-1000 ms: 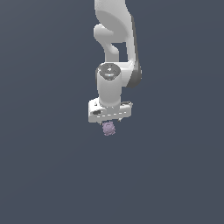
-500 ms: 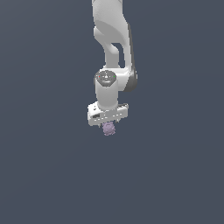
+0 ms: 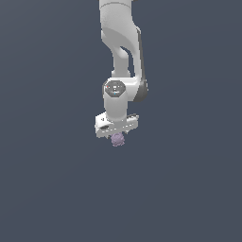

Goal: Pick up the object and move it to a goal position.

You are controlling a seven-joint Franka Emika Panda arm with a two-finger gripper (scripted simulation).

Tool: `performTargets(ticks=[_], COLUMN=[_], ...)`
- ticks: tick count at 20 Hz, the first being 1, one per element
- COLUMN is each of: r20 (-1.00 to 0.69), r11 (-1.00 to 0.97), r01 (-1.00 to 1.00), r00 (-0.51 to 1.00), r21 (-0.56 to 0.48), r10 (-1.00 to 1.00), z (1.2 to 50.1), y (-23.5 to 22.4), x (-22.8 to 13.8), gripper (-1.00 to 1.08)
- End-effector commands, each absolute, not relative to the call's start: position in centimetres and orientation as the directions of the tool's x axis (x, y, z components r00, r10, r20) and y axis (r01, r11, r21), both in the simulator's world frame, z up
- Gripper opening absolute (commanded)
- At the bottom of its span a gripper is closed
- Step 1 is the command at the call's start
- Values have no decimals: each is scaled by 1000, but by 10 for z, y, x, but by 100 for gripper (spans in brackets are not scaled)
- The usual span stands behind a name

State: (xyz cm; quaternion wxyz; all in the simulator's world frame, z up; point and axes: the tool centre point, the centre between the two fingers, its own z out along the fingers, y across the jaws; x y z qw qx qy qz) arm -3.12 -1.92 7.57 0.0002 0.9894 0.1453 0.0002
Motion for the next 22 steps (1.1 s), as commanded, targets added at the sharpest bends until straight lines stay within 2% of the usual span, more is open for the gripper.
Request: performTargets(ticks=[1,10,11,22], r20=[0,0,0,1], r11=[-957,-957,-957,-957], r01=[289,290,290,290], r00=[957,957,957,957], r21=[0,0,0,1], r10=[289,290,290,290], z=[63,39,39,40], y=[-19,-19,-19,-19], x=[-32,-31,-31,-31], gripper=[100,100,-100,-100])
